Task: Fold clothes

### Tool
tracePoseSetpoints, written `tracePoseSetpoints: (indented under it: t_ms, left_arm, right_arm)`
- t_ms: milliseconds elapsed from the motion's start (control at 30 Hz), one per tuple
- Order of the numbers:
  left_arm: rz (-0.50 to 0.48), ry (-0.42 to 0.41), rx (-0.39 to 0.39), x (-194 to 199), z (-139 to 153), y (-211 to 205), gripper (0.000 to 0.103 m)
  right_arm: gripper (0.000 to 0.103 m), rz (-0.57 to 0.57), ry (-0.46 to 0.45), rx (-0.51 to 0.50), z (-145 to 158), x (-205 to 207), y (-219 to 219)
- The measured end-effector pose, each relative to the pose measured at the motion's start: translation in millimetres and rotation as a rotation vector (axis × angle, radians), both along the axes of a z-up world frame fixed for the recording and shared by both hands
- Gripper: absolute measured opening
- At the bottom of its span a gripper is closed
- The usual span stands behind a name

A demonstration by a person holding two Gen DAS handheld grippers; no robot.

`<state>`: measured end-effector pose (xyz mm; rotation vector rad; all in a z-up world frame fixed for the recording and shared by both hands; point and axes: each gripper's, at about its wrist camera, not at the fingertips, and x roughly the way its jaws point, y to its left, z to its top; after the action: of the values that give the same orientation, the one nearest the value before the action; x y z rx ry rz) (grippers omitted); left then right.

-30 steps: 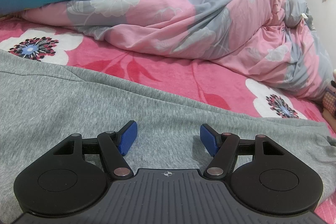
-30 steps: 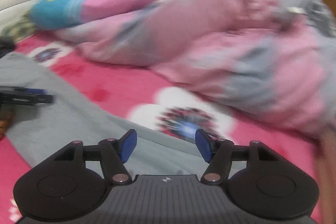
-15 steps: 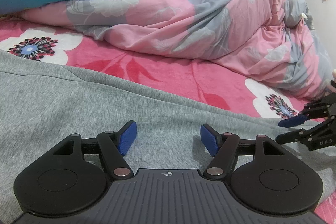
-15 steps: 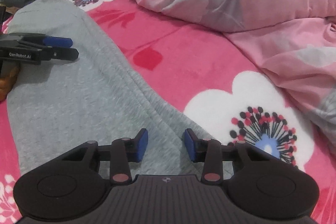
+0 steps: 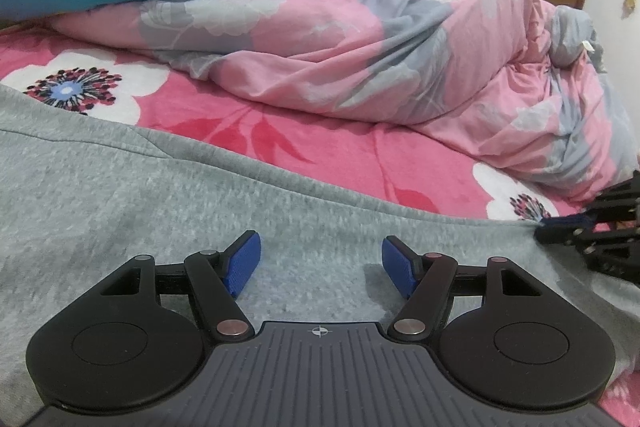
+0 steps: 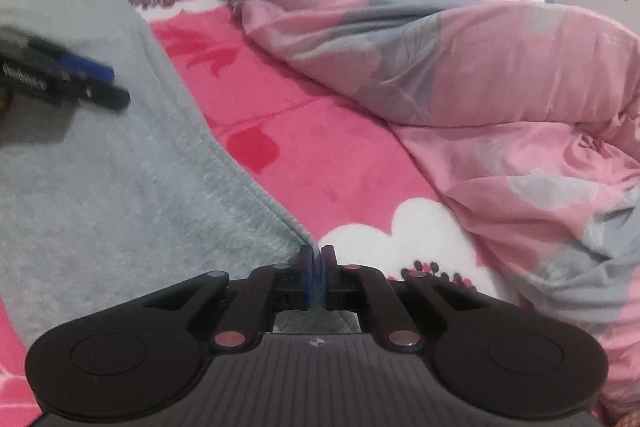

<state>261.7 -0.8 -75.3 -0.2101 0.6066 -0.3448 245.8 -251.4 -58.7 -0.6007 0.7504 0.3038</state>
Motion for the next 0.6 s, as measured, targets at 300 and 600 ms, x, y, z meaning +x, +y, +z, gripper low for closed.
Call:
tracePoseSetpoints:
  t_ms: [300, 600]
  left_arm:
    - [0.005, -0.021, 0.022, -6, 7, 1, 0.070]
    - [-0.101, -0.039, 0.076, -9, 29, -52, 0.072]
  right_arm:
    - [0.035, -0.125, -0.065, 0.120, 4, -4, -32]
    - [0.040, -0.393, -0.237, 0.242, 76, -93, -158]
